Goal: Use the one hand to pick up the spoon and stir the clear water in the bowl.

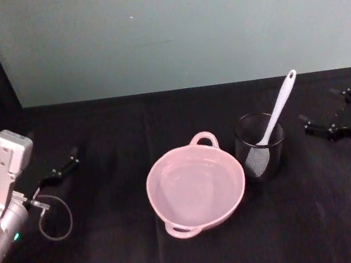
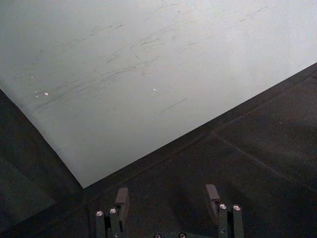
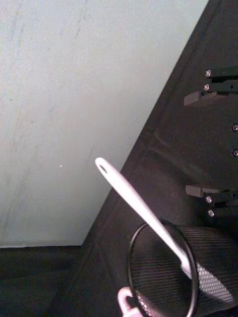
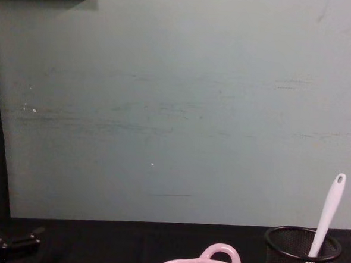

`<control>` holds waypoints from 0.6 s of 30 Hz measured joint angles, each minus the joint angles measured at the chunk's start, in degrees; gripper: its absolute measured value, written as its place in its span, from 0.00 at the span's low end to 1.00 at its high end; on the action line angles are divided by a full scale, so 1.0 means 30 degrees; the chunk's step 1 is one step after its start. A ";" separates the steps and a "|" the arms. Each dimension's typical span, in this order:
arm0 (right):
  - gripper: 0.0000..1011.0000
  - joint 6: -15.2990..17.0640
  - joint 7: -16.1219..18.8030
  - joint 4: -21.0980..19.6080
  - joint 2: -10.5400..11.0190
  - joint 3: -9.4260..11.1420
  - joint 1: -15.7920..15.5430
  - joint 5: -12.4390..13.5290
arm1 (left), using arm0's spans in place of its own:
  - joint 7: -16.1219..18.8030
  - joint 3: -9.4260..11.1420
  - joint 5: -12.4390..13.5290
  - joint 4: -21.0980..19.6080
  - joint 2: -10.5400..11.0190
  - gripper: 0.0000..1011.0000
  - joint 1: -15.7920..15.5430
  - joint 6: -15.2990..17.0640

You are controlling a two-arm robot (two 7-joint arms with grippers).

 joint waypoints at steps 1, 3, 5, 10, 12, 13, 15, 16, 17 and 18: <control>0.99 -0.0012 0.0101 0.0222 -0.0096 0.0002 0.0038 -0.0063 | 0.0000 0.0000 0.0000 0.0000 0.0000 0.99 0.0001 0.0000; 0.99 -0.0012 0.0228 0.0410 -0.0172 0.0000 0.0081 -0.0140 | 0.0000 0.0000 0.0001 0.0000 0.0001 0.99 0.0000 0.0000; 0.99 -0.0014 0.0403 0.0635 -0.0270 -0.0001 0.0114 -0.0201 | 0.0000 0.0000 0.0000 0.0000 0.0000 0.99 0.0000 0.0000; 0.99 -0.0050 0.0665 0.0954 -0.0423 0.0100 0.0111 -0.0307 | 0.0000 0.0000 0.0000 0.0000 0.0001 0.99 0.0000 0.0000; 0.99 -0.0068 0.0721 0.1010 -0.0492 0.0193 0.0058 -0.0312 | 0.0000 -0.0001 0.0000 -0.0001 0.0000 0.99 0.0000 0.0001; 0.99 -0.0069 0.0736 0.1016 -0.0514 0.0228 0.0043 -0.0321 | 0.0000 0.0000 0.0000 0.0000 0.0001 0.99 0.0000 0.0000; 0.99 -0.0042 0.0769 0.1018 -0.0563 0.0303 -0.0001 -0.0367 | 0.0001 0.0000 0.0000 0.0000 0.0001 0.99 0.0000 0.0000; 0.99 -0.0040 0.0773 0.1018 -0.0566 0.0306 -0.0003 -0.0370 | 0.0000 0.0000 0.0000 0.0000 0.0001 0.99 0.0000 0.0000; 0.99 -0.0040 0.0773 0.1017 -0.0566 0.0307 -0.0003 -0.0370 | 0.0000 -0.0001 0.0001 0.0000 0.0000 0.99 0.0000 0.0000; 0.99 -0.0039 0.0773 0.1019 -0.0562 0.0305 -0.0003 -0.0370 | 0.0000 -0.0001 0.0000 0.0000 0.0001 0.99 0.0000 0.0001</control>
